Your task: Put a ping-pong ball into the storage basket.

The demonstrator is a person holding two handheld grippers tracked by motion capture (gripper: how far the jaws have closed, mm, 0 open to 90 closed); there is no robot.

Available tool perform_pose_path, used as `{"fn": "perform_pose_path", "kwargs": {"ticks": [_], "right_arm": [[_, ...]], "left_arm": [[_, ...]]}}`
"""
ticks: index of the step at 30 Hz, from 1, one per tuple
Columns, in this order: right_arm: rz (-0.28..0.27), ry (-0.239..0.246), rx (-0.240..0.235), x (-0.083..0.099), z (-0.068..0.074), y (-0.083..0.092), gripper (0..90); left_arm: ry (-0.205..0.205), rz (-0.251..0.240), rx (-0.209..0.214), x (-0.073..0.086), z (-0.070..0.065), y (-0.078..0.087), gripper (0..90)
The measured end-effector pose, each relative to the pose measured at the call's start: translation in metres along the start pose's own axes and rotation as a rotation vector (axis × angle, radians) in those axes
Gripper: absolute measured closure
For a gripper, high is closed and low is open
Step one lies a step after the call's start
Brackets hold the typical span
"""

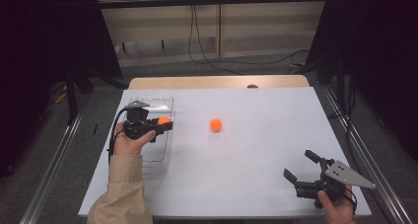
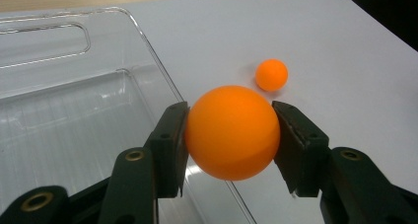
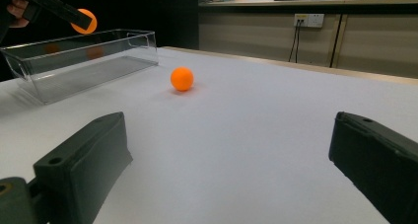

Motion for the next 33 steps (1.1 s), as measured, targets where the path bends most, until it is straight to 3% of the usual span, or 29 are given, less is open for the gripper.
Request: {"fn": "perform_pose_path", "kwargs": {"ticks": [14,33], "right_arm": [[-0.002,-0.007,0.002,0.000,0.000,0.000,1.1],[-0.001,-0.001,0.001,0.000,0.000,0.000,1.2]], "left_arm": [[-0.003,0.003,-0.015,0.001,0.004,0.001,50.7],[0.022,0.000,-0.046,0.006,0.014,0.003,50.7]]}}
Point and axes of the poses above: each handheld gripper's, and its own axes: y roughly backward along the jaws, x roughly out of its underside, z roughly to its left, the point moved 1 cm from there along -y, roughly forward along the jaws, and after that the axes turned 9 degrees about z, right-handed, at the moved point
